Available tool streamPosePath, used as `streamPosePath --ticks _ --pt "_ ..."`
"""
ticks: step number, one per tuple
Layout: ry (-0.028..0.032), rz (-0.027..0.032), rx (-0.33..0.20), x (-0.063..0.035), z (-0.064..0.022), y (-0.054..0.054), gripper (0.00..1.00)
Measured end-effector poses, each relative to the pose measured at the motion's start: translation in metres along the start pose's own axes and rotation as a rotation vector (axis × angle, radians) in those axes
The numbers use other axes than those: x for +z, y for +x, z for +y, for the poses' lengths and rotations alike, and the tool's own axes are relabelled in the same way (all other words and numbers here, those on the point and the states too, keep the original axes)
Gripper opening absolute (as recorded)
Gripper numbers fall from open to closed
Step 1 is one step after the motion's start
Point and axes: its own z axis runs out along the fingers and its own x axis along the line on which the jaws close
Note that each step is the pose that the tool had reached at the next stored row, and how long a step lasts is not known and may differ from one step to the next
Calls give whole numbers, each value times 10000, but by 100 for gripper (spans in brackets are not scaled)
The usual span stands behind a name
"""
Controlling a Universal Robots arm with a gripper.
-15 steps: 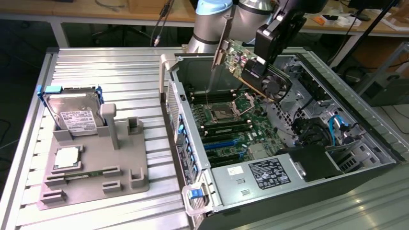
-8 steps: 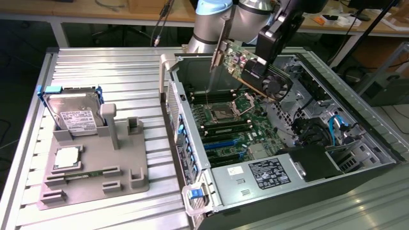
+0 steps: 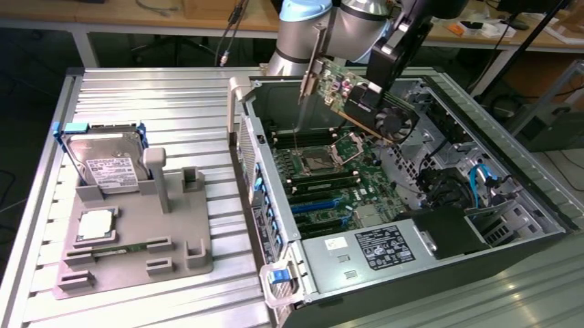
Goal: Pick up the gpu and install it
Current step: 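Insert the gpu into the slot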
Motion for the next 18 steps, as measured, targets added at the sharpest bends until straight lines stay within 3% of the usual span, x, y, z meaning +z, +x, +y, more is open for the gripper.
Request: streamPosePath --ticks 13,18 --pt "16 41 -1123 -2 0 0 27" --pt "27 71 -1921 -2 0 0 27"
